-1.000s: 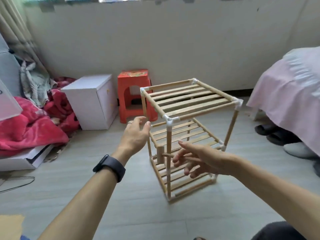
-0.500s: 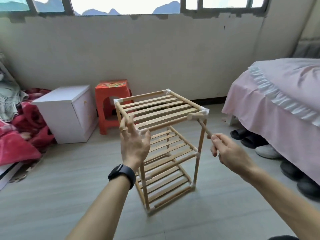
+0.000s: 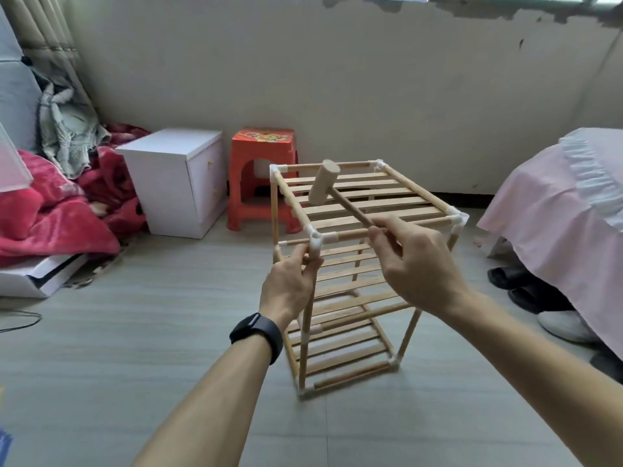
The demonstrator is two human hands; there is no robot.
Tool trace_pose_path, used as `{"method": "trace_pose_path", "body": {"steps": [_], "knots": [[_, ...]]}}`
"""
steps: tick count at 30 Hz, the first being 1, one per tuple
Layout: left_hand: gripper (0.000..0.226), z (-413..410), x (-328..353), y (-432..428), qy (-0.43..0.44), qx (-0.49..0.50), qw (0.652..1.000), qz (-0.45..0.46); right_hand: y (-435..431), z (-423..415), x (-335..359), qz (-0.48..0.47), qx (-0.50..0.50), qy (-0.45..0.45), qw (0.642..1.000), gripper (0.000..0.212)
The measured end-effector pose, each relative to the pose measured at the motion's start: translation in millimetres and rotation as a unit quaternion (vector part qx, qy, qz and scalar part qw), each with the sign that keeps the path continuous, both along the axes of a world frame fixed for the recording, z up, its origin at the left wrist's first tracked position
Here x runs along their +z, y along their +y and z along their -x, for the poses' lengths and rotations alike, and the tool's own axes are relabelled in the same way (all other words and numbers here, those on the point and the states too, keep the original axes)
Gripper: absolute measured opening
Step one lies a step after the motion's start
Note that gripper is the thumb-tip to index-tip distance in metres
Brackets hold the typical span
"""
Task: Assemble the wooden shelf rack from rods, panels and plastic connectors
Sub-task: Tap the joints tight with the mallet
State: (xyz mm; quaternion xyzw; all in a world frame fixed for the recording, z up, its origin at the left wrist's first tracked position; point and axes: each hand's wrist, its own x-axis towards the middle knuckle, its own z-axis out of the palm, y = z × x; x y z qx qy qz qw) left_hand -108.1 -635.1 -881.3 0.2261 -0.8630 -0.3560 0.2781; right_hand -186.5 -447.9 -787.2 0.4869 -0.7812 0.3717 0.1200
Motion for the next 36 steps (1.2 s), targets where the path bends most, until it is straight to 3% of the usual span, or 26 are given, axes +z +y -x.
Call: {"method": "trace_pose_path", "body": {"steps": [2, 3, 6, 8, 11, 12, 16, 20, 24, 28, 33, 36], "knots": [[0.024, 2, -1, 0, 0.001, 0.003, 1.000, 0.000, -2, 1, -2, -0.098, -0.002, -0.025, 0.995, 0.023], [0.024, 2, -1, 0, -0.001, 0.002, 1.000, 0.001, -2, 1, -1, -0.089, -0.008, -0.025, 0.996, 0.022], [0.029, 3, -1, -2, -0.003, 0.003, 1.000, 0.012, -2, 2, 7, 0.050, -0.016, -0.013, 0.999, 0.022], [0.029, 4, -2, -3, -0.004, 0.002, 1.000, 0.014, -1, 2, 7, 0.073, -0.007, -0.021, 0.997, 0.022], [0.026, 4, -3, -2, -0.001, 0.004, 1.000, 0.013, -1, 4, -1, -0.101, -0.019, 0.012, 0.995, 0.021], [0.025, 4, -3, -2, 0.000, 0.004, 1.000, 0.013, -1, 4, -4, -0.115, -0.017, 0.002, 0.993, 0.020], [0.029, 3, -3, -3, -0.008, 0.001, 1.000, 0.021, -2, -1, -6, 0.034, -0.007, -0.011, 0.999, 0.016], [0.024, 3, -3, -3, -0.005, -0.003, 1.000, 0.021, -2, -3, -13, -0.099, -0.024, -0.005, 0.995, 0.022], [0.028, 2, -4, -4, -0.007, -0.008, 1.000, 0.024, 1, -6, -15, 0.038, -0.029, -0.027, 0.998, 0.017], [0.023, 3, -5, -3, -0.005, -0.006, 1.000, 0.026, 1, -3, -17, -0.112, -0.041, -0.005, 0.993, 0.024], [0.022, 3, -5, -4, -0.019, -0.006, 1.000, 0.023, 2, 0, -27, -0.030, -0.051, -0.043, 0.997, 0.019], [0.024, 5, -3, -3, -0.015, -0.005, 1.000, 0.011, 5, 6, -42, 0.031, -0.046, -0.138, 0.989, 0.021]]}}
